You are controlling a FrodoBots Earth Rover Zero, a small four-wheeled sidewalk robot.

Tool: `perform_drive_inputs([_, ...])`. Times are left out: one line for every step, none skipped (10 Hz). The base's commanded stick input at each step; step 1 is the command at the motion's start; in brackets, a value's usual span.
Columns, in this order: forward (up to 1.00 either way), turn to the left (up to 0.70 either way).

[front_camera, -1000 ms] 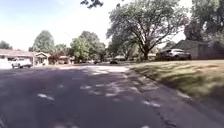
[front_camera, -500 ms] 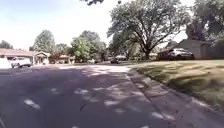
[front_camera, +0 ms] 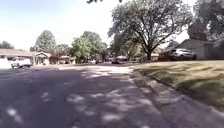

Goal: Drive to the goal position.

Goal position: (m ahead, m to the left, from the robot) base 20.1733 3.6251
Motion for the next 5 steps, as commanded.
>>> perform_drive_inputs([0.69, 0.03])
perform_drive_inputs([0.69, 0.03])
perform_drive_inputs([0.69, 0.03])
perform_drive_inputs([0.69, 0.03])
perform_drive_inputs([0.69, 0.03])
